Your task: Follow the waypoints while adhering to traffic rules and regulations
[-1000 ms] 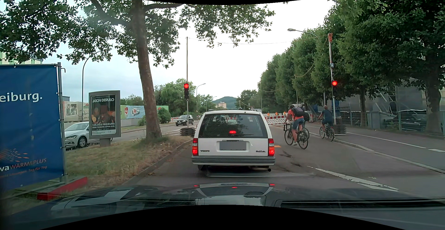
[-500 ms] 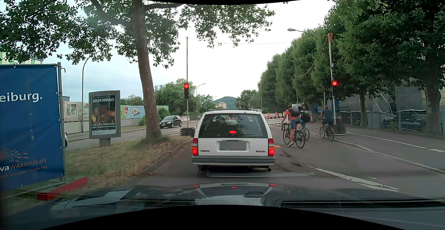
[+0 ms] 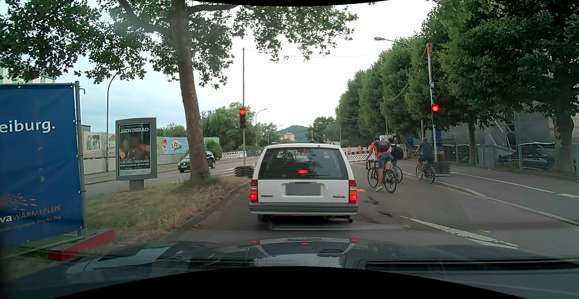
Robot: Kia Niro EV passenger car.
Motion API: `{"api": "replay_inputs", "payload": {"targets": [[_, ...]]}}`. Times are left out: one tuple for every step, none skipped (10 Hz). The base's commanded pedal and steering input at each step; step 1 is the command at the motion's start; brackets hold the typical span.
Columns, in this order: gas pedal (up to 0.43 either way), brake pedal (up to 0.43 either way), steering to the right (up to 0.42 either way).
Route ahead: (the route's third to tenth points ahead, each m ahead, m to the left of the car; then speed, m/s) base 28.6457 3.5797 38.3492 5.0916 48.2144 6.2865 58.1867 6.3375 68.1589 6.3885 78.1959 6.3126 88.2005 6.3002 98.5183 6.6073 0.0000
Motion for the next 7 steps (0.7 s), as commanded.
{"api": "replay_inputs", "payload": {"targets": [[0.000,0.262,0.006],[0.000,0.262,0.006],[0.000,0.262,0.006],[0.000,0.262,0.006],[0.000,0.262,0.006],[0.000,0.262,0.006],[0.000,0.262,0.006]]}}
